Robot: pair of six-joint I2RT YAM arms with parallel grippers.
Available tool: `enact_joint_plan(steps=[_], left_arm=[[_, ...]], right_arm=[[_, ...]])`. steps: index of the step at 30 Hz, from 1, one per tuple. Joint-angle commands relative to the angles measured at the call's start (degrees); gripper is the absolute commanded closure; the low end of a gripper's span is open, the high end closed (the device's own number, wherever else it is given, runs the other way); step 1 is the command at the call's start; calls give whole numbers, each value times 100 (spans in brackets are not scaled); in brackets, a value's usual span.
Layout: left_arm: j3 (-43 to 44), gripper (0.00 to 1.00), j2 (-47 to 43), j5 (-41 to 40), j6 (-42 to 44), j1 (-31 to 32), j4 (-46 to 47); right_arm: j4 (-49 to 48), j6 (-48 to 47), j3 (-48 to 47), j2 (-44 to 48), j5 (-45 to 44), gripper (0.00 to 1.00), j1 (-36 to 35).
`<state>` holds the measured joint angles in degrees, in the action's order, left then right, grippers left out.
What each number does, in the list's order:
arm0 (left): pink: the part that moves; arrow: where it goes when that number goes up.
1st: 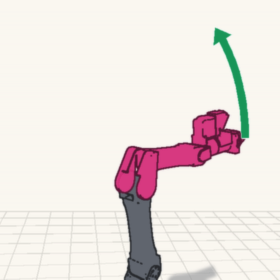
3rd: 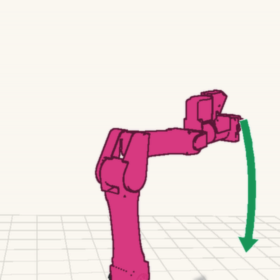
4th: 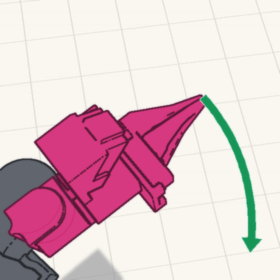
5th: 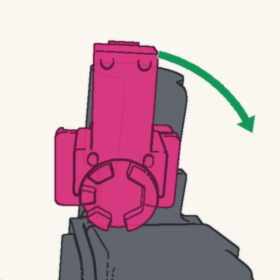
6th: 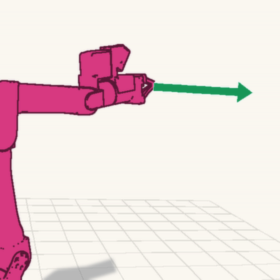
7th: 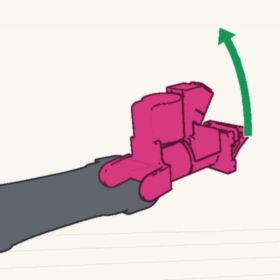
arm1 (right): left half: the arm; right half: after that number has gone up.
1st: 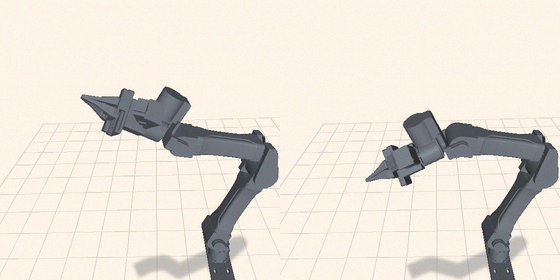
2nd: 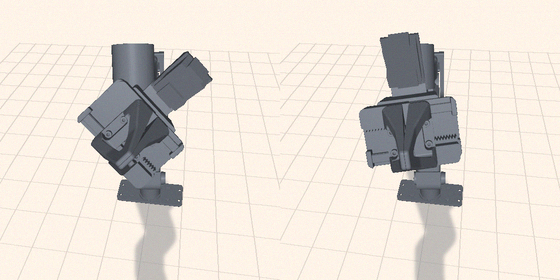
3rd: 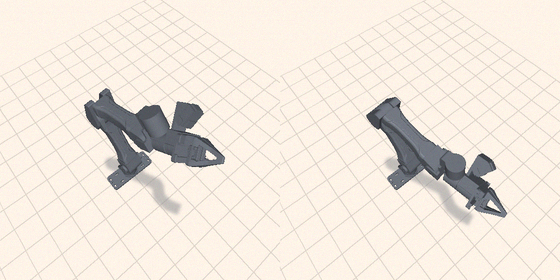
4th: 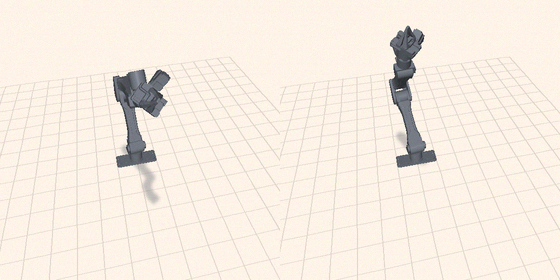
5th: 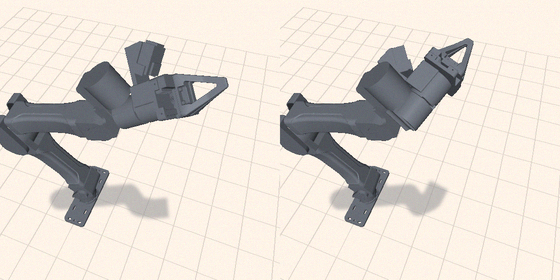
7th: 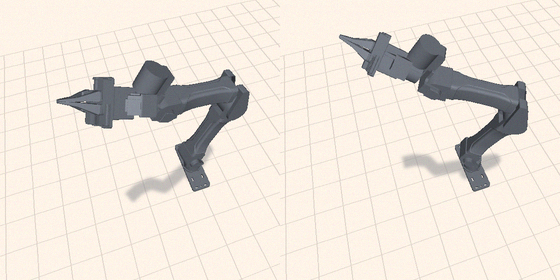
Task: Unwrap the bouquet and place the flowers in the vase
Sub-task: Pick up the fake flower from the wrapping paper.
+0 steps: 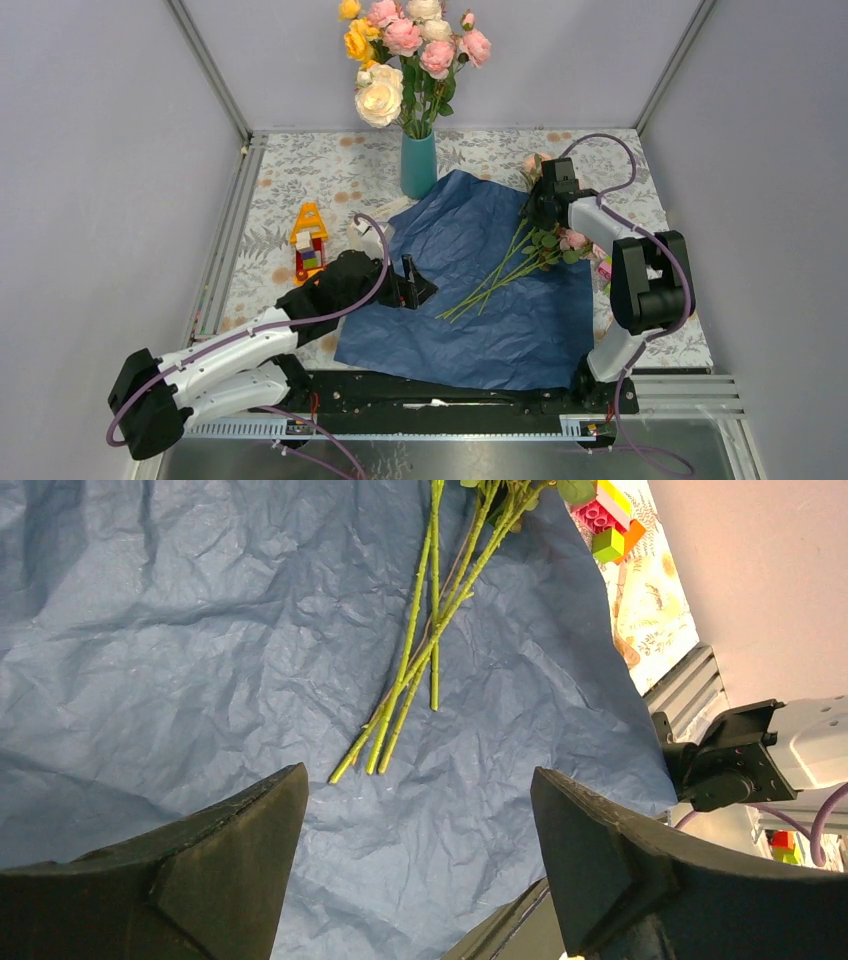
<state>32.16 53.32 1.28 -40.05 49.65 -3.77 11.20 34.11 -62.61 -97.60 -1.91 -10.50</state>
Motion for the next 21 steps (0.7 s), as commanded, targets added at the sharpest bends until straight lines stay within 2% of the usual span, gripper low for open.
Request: enact_joint_plan(steps=[1, 13, 21], left_arm=[[-80, 12, -174, -104, -26, -118, 73], [-232, 11, -487, -81, -65, -362, -4], [-210, 11, -626, -23, -18, -480, -214]], right_arm=[[355, -122, -479, -311, -379, 55, -40], [580, -19, -912, -970, -442, 56, -40], [745, -44, -1199, -1196, -537, 60, -40]])
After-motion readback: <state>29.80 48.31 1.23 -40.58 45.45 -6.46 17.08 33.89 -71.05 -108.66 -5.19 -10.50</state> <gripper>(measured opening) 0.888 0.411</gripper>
